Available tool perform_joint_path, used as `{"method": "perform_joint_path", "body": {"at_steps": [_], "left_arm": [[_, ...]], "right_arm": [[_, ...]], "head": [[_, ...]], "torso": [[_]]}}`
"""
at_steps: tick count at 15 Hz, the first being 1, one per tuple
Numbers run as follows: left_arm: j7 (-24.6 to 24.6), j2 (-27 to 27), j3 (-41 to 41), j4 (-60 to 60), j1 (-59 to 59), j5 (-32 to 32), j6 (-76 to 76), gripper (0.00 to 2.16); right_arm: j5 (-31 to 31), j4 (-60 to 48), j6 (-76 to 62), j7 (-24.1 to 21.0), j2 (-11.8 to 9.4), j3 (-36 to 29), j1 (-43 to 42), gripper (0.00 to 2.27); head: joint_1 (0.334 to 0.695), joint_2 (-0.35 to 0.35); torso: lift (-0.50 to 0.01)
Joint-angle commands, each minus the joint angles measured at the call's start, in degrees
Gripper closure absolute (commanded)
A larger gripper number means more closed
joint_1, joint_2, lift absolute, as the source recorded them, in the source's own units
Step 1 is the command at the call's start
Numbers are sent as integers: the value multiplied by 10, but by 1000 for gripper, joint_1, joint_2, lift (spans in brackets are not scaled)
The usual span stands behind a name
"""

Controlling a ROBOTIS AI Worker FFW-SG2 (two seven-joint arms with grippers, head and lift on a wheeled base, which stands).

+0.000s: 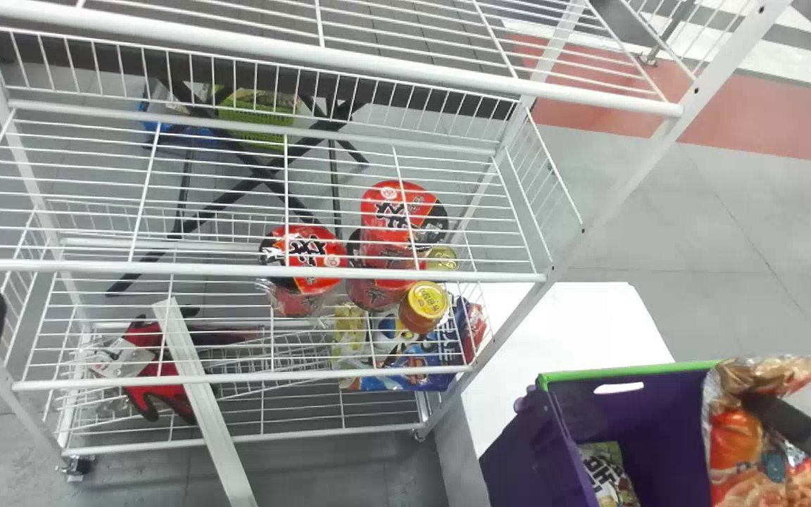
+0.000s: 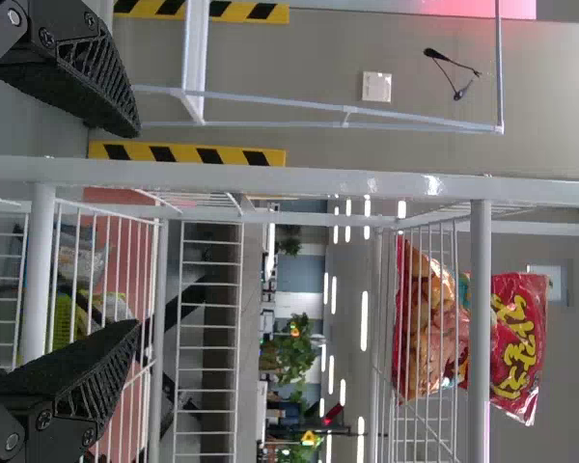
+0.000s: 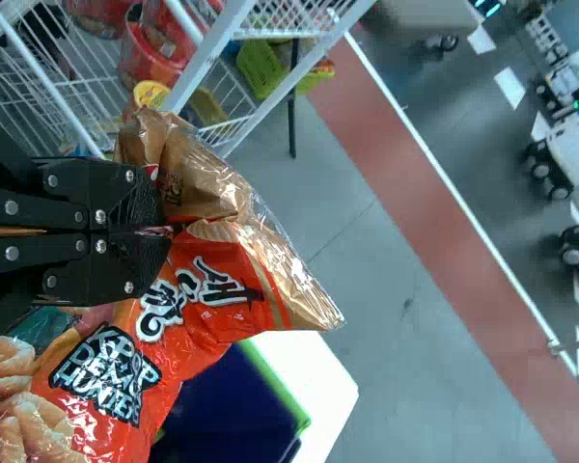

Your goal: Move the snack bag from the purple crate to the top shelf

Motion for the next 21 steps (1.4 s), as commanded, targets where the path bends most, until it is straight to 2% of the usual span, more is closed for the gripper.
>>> {"method": "perform_joint_path", "body": {"at_steps": [1,9,12,17,21], "left_arm": [[0,1,0,-10,5,-2,10,124],[1,-1,-2,-17,11,-13,17,124],[4,-2,-6,-17,12,-16,19,124],[5,-4,-10,-20,14,-22,24,124],[8,-5,-11,-24,17,-25,24,124]], "right_arm": [[-17,-39,6,0,8,0,-6,2145],[-95,-121,6,5,8,2,-7,2145],[-116,-129,6,24,8,-4,-7,2145],[-174,-144,6,24,8,-16,-7,2145],[-187,-154,6,24,8,-10,-7,2145]], "head": [[695,-350],[695,-350],[695,-328],[695,-302],[695,-270]], "torso": [[-340],[-308],[-296],[-276],[-261]]}}
